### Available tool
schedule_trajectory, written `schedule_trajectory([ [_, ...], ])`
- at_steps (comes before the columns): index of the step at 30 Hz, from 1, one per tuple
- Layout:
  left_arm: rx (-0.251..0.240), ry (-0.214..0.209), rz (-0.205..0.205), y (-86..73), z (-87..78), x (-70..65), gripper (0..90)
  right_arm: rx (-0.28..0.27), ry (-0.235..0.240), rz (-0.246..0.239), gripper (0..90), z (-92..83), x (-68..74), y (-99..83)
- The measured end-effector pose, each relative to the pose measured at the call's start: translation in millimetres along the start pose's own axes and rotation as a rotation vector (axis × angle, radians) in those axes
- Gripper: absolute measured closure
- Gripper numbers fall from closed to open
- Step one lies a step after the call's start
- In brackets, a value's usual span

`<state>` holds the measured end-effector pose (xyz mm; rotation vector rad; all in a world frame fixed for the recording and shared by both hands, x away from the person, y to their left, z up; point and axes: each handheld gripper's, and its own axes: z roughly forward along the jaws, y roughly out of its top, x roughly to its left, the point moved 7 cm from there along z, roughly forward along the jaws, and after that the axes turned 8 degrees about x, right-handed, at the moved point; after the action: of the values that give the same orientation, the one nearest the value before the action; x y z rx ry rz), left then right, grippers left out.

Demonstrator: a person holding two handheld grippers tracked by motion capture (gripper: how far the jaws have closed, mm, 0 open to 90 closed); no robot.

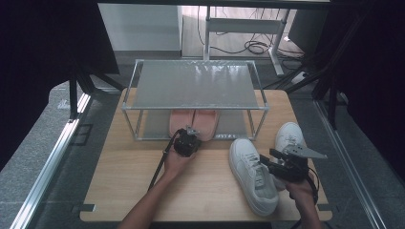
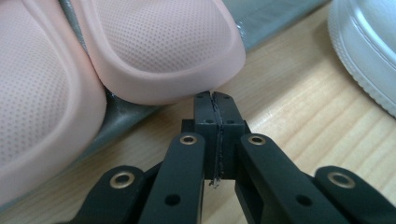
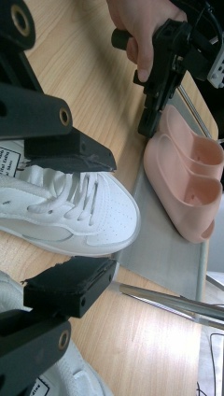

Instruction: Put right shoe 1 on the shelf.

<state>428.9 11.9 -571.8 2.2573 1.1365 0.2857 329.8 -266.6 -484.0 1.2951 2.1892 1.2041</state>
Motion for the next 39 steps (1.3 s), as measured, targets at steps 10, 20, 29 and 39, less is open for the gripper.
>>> schedule_trajectory([
  [10, -0.001, 0.002, -0.017, 1.0, 6.3, 2.0, 89.9, 0.002, 0.002, -0.001, 46.7, 0.0, -0.1, -0.1],
  [20, -0.02, 0.006, -0.002, 1.4, -3.8, 1.0, 85.1, 0.0, 0.001, 0.002, 46.7, 0.3, -1.2, -0.5],
  [29, -0.019, 0.008, -0.027, 2.3, 4.9, 3.2, 87.0, 0.003, 0.004, -0.003, 46.7, 1.8, 1.1, -0.3],
  [39, -0.016, 0.002, -0.02, 4.8, 4.4, -0.4, 84.0, 0.007, 0.003, -0.002, 46.7, 1.8, 0.3, -1.2],
])
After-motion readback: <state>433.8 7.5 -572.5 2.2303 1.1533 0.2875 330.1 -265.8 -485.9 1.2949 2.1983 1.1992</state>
